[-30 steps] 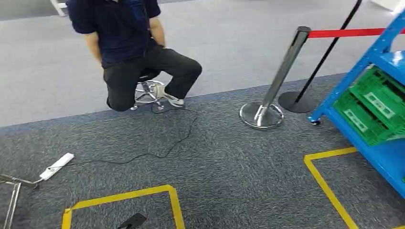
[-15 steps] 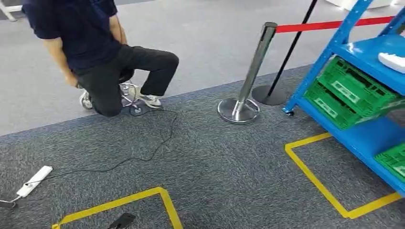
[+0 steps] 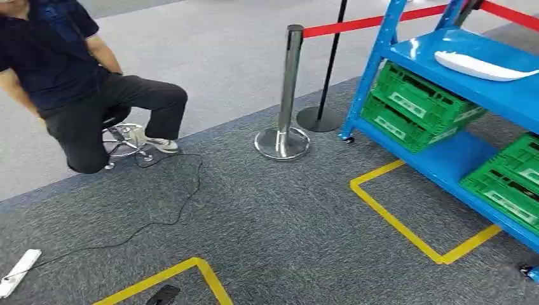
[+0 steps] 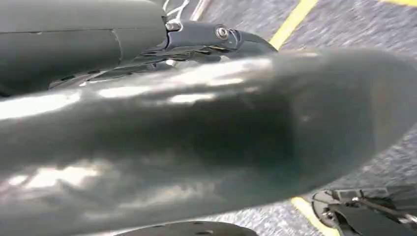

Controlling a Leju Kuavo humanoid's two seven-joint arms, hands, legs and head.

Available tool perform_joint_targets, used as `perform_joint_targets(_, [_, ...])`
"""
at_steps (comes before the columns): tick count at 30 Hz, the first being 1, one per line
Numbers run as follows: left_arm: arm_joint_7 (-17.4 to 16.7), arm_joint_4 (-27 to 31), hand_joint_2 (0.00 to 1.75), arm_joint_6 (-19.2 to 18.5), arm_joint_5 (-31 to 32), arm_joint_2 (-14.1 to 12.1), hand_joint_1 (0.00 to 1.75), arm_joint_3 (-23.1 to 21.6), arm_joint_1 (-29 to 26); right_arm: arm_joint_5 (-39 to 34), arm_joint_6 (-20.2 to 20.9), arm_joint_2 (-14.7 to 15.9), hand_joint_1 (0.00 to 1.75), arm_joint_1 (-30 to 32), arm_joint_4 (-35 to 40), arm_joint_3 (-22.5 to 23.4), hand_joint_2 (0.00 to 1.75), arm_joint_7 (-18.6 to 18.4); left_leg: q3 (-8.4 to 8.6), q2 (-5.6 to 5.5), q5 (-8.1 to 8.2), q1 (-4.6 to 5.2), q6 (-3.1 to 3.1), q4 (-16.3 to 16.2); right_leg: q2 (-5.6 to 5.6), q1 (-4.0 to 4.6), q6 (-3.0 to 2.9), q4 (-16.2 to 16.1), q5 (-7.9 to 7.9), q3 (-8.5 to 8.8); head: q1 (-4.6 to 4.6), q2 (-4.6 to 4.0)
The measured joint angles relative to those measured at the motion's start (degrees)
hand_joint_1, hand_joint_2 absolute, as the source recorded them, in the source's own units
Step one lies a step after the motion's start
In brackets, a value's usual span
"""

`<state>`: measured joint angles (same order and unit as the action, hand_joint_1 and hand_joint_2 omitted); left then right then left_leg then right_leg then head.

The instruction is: Take the parts from the cabinet and place them on the table.

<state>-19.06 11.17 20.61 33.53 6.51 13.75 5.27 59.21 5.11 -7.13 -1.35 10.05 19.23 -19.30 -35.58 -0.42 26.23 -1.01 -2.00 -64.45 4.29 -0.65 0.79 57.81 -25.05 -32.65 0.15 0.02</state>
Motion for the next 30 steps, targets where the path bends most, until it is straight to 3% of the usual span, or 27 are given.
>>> perform_joint_targets(1, [0.24,0.00,0.00,0.07,0.33,0.02,0.00,0.00,0.02,-0.50,-0.18,-0.11,0.00,-0.02,0.00,0.11,0.00,0.00,1.66,-2.00,-1.39,-0.54,-0.43,3.46,0.55,-0.11,0.43,0.10,-0.06,-0.10,-0.06,0.00])
perform_joint_targets(2, [0.55,-0.02,0.00,0.07,0.72,0.20,0.00,0.00,0.05,-0.96,-0.31,-0.13,0.00,-0.14,0.00,0.37,0.00,0.00,2.66,-4.20,-1.22,-1.04,-0.73,6.18,1.11,0.27,1.05,0.91,-0.29,-0.72,-0.42,0.00])
perform_joint_targets(3, [0.70,-0.02,0.00,-0.02,1.01,0.22,0.00,-0.07,0.13,-1.40,-0.37,-0.24,0.00,-0.28,0.00,0.68,0.00,-0.02,2.54,-4.05,-0.54,-0.93,0.09,6.14,1.82,0.02,1.28,0.85,-0.07,-1.26,-0.22,0.00])
perform_joint_targets(6, [0.59,-0.02,0.00,-0.68,2.20,0.11,0.00,-0.35,0.28,-2.71,-0.61,-0.94,0.00,0.50,-0.02,1.66,0.00,-0.28,2.54,-2.40,-0.69,-0.63,1.46,6.31,3.18,-0.55,2.29,0.45,0.26,-2.13,-0.35,0.00])
perform_joint_targets(7, [0.59,-0.02,0.00,-0.77,2.51,0.07,0.00,-0.55,0.45,-2.97,-0.79,-1.23,0.00,0.55,-0.02,1.99,0.00,-0.35,2.59,-1.85,-0.80,-0.53,1.80,6.37,0.51,-0.37,2.34,1.39,-0.33,-2.23,-0.28,0.00])
perform_joint_targets(8, [0.57,-0.02,0.00,-0.83,2.64,0.13,0.00,-0.81,0.51,-3.21,-0.87,-1.44,0.00,0.45,-0.04,2.31,0.00,-0.59,2.59,-1.36,-0.78,-0.34,2.18,6.37,-2.37,-0.09,2.39,4.13,-2.25,-3.58,0.27,0.00])
perform_joint_targets(10, [0.57,-0.02,0.00,-0.85,3.12,0.09,0.00,-0.98,0.32,-3.61,-1.07,-1.88,0.00,0.41,-0.04,2.69,0.00,-0.83,2.52,0.18,-0.67,0.06,2.59,6.35,-3.65,-0.02,2.43,13.05,-6.86,-7.79,0.33,0.00])
perform_joint_targets(11, [0.57,-0.02,0.00,-0.85,3.43,0.02,0.00,-1.11,0.20,-3.86,-1.11,-1.92,0.00,0.35,-0.04,2.93,0.00,-0.85,2.52,1.02,-0.60,0.30,2.71,6.33,-3.75,-0.02,2.37,16.68,-8.28,-9.45,0.31,0.02])
perform_joint_targets(12, [0.57,-0.04,0.00,-0.85,3.69,-0.02,0.00,-1.20,0.16,-4.00,-1.14,-2.08,0.00,0.36,-0.04,3.08,0.00,-0.92,2.54,1.49,-0.56,0.43,2.78,6.33,-3.77,-0.02,2.30,17.92,-8.49,-9.99,0.26,0.00])
perform_joint_targets(13, [0.57,-0.04,0.00,-0.85,4.36,-0.09,0.00,-1.65,0.25,-4.59,-1.22,-2.32,0.00,0.44,-0.04,3.59,0.00,-1.07,2.58,2.43,-0.52,0.69,2.83,6.33,-3.82,0.07,2.04,16.99,-7.31,-9.26,0.28,0.00])
perform_joint_targets(15, [0.57,-0.02,0.00,-0.92,4.63,-0.11,0.00,-2.21,0.54,-5.46,-1.62,-2.54,0.00,0.56,-0.04,4.42,0.00,-1.29,2.79,3.34,-0.47,0.79,2.84,6.33,-4.56,0.51,1.35,8.94,-3.17,-4.57,0.28,0.00])
perform_joint_targets(16, [0.57,-0.04,0.00,-0.87,4.68,-0.09,0.00,-2.38,0.64,-5.79,-1.70,-2.67,0.00,0.55,-0.04,4.74,0.00,-1.36,2.98,3.75,-0.37,0.80,2.72,6.33,-6.15,0.85,0.94,3.88,-1.33,-1.55,0.31,0.00])
perform_joint_targets(17, [0.59,-0.04,0.00,-0.68,4.68,-0.07,0.00,-2.49,0.64,-6.14,-1.90,-2.95,0.00,0.45,-0.04,5.18,0.00,-1.58,3.03,4.21,-0.19,1.20,2.43,6.17,-8.52,1.59,0.67,1.27,-1.91,-0.44,0.28,0.00])
perform_joint_targets(18, [0.63,-0.04,0.00,-0.61,4.72,-0.11,0.00,-2.51,0.62,-6.36,-2.03,-3.17,0.00,0.37,-0.04,5.47,0.00,-1.60,3.01,4.61,-0.20,1.19,2.15,6.18,-7.50,1.56,0.50,1.34,-1.49,-0.03,0.20,0.00])
perform_joint_targets(20, [0.63,-0.04,0.00,-0.57,4.87,-0.11,0.00,-2.60,0.71,-6.44,-2.05,-3.28,0.00,0.55,-0.04,5.92,0.00,-1.66,3.16,5.69,-0.37,0.99,1.73,6.46,-6.39,1.78,0.27,1.37,-1.34,-1.08,0.22,0.00])
perform_joint_targets(21, [0.63,-0.04,0.00,-0.59,4.87,-0.07,0.00,-2.64,0.86,-6.51,-2.05,-3.28,0.00,0.55,-0.07,6.12,0.00,-1.77,3.33,6.13,-0.31,1.06,1.38,6.52,-5.81,1.71,-0.14,0.89,-1.04,-0.65,0.28,0.00])
perform_joint_targets(22, [0.63,-0.04,0.00,-0.59,4.92,-0.13,0.00,-2.67,1.01,-6.51,-2.05,-3.37,0.00,0.67,-0.07,6.34,0.00,-1.79,3.28,4.78,0.22,0.77,0.92,6.23,-5.32,1.20,-0.49,0.38,-0.56,-0.10,0.20,0.00])
perform_joint_targets(23, [0.63,-0.04,0.00,-0.57,4.92,-0.13,0.00,-2.64,1.09,-6.53,-2.08,-3.41,0.00,0.59,-0.07,6.53,0.00,-1.79,2.46,2.54,1.78,0.69,0.63,4.20,-4.77,1.11,-0.64,0.24,-0.47,-0.09,0.03,0.00])
perform_joint_targets(24, [0.65,-0.04,0.00,-0.57,4.89,-0.13,0.00,-2.64,1.02,-6.51,-2.08,-3.45,0.00,0.47,-0.07,6.62,0.00,-1.88,0.80,1.62,3.88,0.63,0.46,0.55,-4.33,1.02,-0.92,0.24,-0.38,-0.16,-0.09,0.00])
perform_joint_targets(26, [0.74,-0.04,0.00,-0.52,4.41,-0.26,0.00,-2.64,0.67,-6.29,-2.08,-3.52,0.00,0.44,-0.07,6.64,0.00,-1.88,-3.16,1.14,7.03,0.56,0.13,-7.52,-2.98,0.99,-1.03,0.24,-0.31,-0.21,-0.13,0.00])
perform_joint_targets(27, [0.76,-0.07,0.00,-0.48,4.24,-0.26,0.00,-2.62,0.51,-6.23,-2.08,-3.52,0.00,0.47,-0.07,6.64,0.00,-1.97,-4.24,1.06,7.14,0.54,0.07,-9.34,-2.30,0.97,-1.03,0.25,-0.31,-0.22,-0.17,0.00])
perform_joint_targets(28, [0.79,-0.07,0.00,-0.46,4.24,-0.26,0.00,-2.62,0.45,-6.21,-2.08,-3.52,0.00,0.54,-0.07,6.64,0.00,-2.05,-4.20,1.03,6.11,0.49,0.01,-8.92,-1.65,0.93,-1.02,0.26,-0.30,-0.17,-0.13,0.00])
perform_joint_targets(30, [0.83,-0.07,0.00,-0.37,4.13,-0.35,0.00,-2.60,0.56,-5.99,-2.08,-3.56,0.00,0.56,-0.07,6.64,0.00,-2.08,-1.22,0.65,1.10,0.14,-0.26,-2.23,-0.10,0.68,-0.70,0.39,-0.30,-0.04,-0.11,0.00])
